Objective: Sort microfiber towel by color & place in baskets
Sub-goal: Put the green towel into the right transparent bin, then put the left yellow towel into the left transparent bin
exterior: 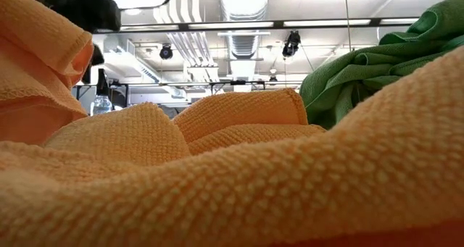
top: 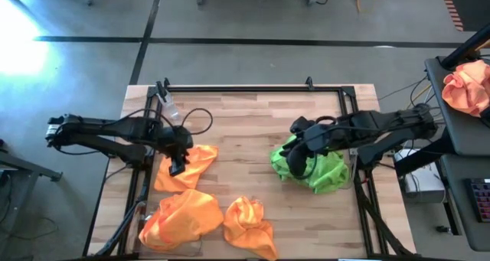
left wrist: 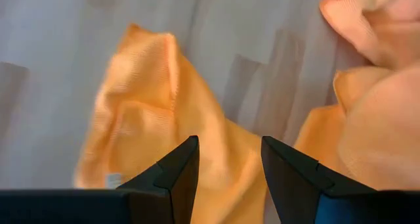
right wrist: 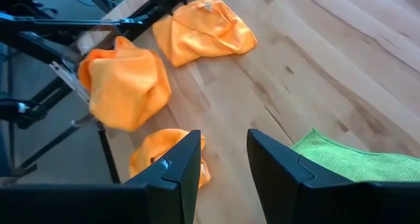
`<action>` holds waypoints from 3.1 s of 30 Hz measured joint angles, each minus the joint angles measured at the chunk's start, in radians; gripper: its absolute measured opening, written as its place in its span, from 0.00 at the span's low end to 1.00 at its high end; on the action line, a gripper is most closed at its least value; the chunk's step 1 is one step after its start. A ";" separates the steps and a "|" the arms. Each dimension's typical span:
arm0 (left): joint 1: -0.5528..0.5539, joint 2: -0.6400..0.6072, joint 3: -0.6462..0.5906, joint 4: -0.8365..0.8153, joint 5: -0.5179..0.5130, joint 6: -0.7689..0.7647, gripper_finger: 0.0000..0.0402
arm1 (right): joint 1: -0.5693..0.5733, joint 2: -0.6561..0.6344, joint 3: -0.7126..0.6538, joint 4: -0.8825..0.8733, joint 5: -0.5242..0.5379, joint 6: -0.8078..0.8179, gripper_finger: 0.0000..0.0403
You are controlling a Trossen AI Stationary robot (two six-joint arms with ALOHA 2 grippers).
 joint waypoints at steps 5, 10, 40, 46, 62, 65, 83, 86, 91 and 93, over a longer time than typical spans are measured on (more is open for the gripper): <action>0.000 -0.043 -0.120 0.094 0.068 0.002 0.37 | -0.014 0.047 0.000 0.000 -0.001 -0.001 0.29; 0.000 -0.081 -0.172 0.125 0.121 0.055 0.37 | -0.019 0.095 -0.001 0.000 -0.002 0.000 0.28; 0.007 -0.050 -0.340 0.379 -0.161 -0.107 0.37 | -0.094 0.208 -0.001 -0.003 -0.003 -0.232 0.25; 0.007 -0.024 -0.393 0.466 -0.135 -0.167 0.37 | -0.114 0.207 -0.001 -0.004 -0.003 -0.235 0.24; 0.007 0.051 -0.443 0.507 -0.113 -0.174 0.37 | -0.114 0.207 -0.002 -0.005 -0.007 -0.228 0.24; 0.007 0.076 -0.455 0.528 -0.108 -0.183 0.37 | -0.114 0.206 -0.002 -0.005 -0.008 -0.228 0.23; 0.007 0.143 -0.497 0.662 -0.094 -0.248 0.36 | -0.114 0.205 -0.002 -0.008 -0.012 -0.228 0.23; 0.007 0.143 -0.497 0.660 -0.099 -0.249 0.31 | -0.114 0.205 -0.002 -0.008 -0.012 -0.228 0.23; 0.007 0.144 -0.498 0.660 -0.105 -0.249 0.20 | -0.114 0.205 -0.002 -0.008 -0.012 -0.228 0.23; 0.007 0.144 -0.498 0.660 -0.105 -0.249 0.16 | -0.114 0.205 -0.002 -0.008 -0.012 -0.228 0.23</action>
